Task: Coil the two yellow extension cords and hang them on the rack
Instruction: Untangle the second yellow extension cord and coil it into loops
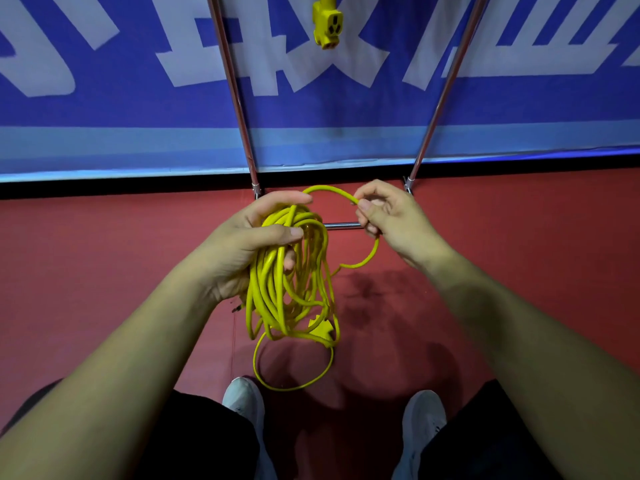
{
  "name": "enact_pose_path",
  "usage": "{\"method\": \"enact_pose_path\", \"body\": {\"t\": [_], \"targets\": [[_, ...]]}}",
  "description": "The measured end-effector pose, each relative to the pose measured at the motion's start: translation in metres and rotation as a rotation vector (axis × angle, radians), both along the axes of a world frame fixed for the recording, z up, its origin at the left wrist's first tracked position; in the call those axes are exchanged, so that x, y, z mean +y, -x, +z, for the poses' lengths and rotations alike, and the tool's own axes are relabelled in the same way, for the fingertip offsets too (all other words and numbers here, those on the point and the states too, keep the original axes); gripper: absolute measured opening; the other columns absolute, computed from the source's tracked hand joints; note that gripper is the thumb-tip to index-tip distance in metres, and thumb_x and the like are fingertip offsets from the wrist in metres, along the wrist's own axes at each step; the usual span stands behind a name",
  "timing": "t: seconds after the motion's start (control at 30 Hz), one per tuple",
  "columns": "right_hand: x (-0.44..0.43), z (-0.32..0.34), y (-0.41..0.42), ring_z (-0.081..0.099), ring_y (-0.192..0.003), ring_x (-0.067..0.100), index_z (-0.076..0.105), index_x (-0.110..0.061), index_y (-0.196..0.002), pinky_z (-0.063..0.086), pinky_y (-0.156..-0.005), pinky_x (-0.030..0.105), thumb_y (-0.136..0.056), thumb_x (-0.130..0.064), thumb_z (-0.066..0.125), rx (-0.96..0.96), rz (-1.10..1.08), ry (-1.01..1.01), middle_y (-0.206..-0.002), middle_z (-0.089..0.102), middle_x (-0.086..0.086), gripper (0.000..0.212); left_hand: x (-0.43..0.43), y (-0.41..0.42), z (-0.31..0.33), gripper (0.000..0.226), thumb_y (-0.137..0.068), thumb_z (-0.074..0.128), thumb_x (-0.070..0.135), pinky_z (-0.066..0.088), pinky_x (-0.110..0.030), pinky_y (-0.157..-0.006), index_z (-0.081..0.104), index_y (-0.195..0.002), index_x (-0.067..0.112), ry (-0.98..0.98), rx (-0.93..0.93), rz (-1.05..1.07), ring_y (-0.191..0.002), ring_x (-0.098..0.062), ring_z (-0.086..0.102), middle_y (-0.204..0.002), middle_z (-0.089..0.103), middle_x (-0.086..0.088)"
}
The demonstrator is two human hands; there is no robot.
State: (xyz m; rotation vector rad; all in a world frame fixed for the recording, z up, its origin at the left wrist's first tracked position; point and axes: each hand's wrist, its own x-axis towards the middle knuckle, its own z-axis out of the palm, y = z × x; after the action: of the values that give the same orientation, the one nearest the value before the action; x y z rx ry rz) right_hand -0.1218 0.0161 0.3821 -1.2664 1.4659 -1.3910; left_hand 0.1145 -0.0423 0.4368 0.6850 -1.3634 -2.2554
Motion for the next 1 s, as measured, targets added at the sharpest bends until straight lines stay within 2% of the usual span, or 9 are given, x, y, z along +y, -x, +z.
{"method": "enact_pose_path", "body": {"t": [0.17, 0.23, 0.3, 0.43, 0.53, 0.67, 0.77, 0.87, 1.0], "targets": [[-0.002, 0.005, 0.003, 0.043, -0.058, 0.022, 0.061, -0.023, -0.09, 0.037, -0.051, 0.03, -0.096, -0.01, 0.054, 0.036, -0.036, 0.039, -0.062, 0.052, -0.001, 0.017, 0.002, 0.004, 0.001, 0.045, -0.078, 0.057, 0.002, 0.041, -0.022, -0.043, 0.06, -0.118, 0.021, -0.018, 0.035, -0.012, -0.038, -0.016, 0.044, -0.067, 0.045, -0.009], [-0.003, 0.003, 0.005, 0.045, -0.062, 0.021, 0.061, -0.024, -0.091, 0.037, -0.053, 0.03, -0.096, -0.011, 0.055, 0.051, -0.048, 0.038, -0.065, 0.051, 0.003, 0.015, 0.005, 0.007, 0.0, 0.051, -0.079, 0.056, 0.001, 0.038, -0.021, -0.044, 0.055, -0.126, 0.022, -0.017, 0.048, -0.026, -0.036, -0.013, 0.04, -0.064, 0.043, -0.007], [-0.003, -0.001, 0.008, 0.046, -0.063, 0.013, 0.062, -0.023, -0.092, 0.037, -0.056, 0.025, -0.096, -0.011, 0.055, 0.081, -0.02, 0.011, -0.067, 0.05, 0.002, 0.015, 0.005, 0.01, -0.001, 0.046, -0.078, 0.058, -0.002, 0.038, -0.02, -0.045, 0.056, -0.12, 0.018, -0.011, 0.1, -0.031, -0.036, -0.012, 0.042, -0.063, 0.046, -0.004], [0.002, -0.022, 0.021, 0.05, -0.067, 0.011, 0.066, -0.009, -0.089, 0.042, -0.065, 0.022, -0.093, -0.011, 0.06, 0.209, 0.109, -0.157, -0.071, 0.056, 0.003, 0.008, -0.003, 0.01, -0.001, 0.042, -0.07, 0.078, 0.013, 0.046, -0.021, -0.048, 0.058, -0.107, 0.015, -0.082, 0.231, -0.037, -0.046, -0.016, 0.051, -0.068, 0.047, -0.005], [0.007, -0.04, 0.032, 0.053, -0.069, 0.008, 0.062, -0.014, -0.079, 0.043, -0.072, 0.025, -0.092, -0.003, 0.059, 0.295, 0.154, -0.304, -0.073, 0.059, 0.001, 0.017, -0.009, 0.005, -0.002, 0.042, -0.069, 0.079, 0.014, 0.045, -0.02, -0.049, 0.057, -0.105, 0.015, -0.128, 0.273, -0.005, -0.048, -0.013, 0.05, -0.072, 0.05, -0.005], [0.013, -0.06, 0.05, 0.062, -0.083, 0.027, 0.062, -0.013, -0.08, 0.038, -0.082, 0.033, -0.096, -0.008, 0.055, 0.289, 0.133, -0.453, -0.091, 0.072, 0.01, 0.018, -0.02, -0.001, -0.001, 0.041, -0.07, 0.078, 0.014, 0.046, -0.02, -0.051, 0.056, -0.105, 0.016, -0.14, 0.323, 0.048, -0.05, -0.012, 0.052, -0.074, 0.053, -0.005], [0.014, -0.068, 0.049, 0.061, -0.076, 0.038, 0.056, -0.016, -0.076, 0.036, -0.077, 0.034, -0.096, -0.009, 0.055, 0.259, 0.049, -0.489, -0.077, 0.071, 0.008, 0.021, -0.026, -0.006, 0.001, 0.045, -0.067, 0.084, 0.017, 0.055, -0.025, -0.057, 0.059, -0.104, 0.017, -0.123, 0.329, 0.08, -0.059, -0.018, 0.063, -0.071, 0.053, -0.005], [0.016, -0.072, 0.041, 0.064, -0.062, 0.023, 0.053, -0.015, -0.077, 0.041, -0.066, 0.032, -0.096, -0.011, 0.055, 0.255, -0.024, -0.506, -0.061, 0.058, 0.002, 0.02, -0.031, -0.009, 0.002, 0.044, -0.064, 0.087, 0.019, 0.054, -0.023, -0.054, 0.061, -0.1, 0.018, -0.104, 0.338, 0.137, -0.057, -0.015, 0.062, -0.07, 0.053, -0.003], [0.024, -0.072, 0.029, 0.038, -0.038, 0.008, 0.062, -0.009, -0.077, 0.033, -0.046, 0.023, -0.098, -0.028, 0.055, 0.155, -0.15, -0.496, -0.055, 0.044, 0.003, 0.029, -0.034, -0.008, 0.001, 0.024, -0.078, 0.071, 0.015, 0.04, -0.019, -0.045, 0.055, -0.096, 0.018, -0.068, 0.329, 0.254, -0.043, -0.006, 0.044, -0.07, 0.049, -0.002]]}}
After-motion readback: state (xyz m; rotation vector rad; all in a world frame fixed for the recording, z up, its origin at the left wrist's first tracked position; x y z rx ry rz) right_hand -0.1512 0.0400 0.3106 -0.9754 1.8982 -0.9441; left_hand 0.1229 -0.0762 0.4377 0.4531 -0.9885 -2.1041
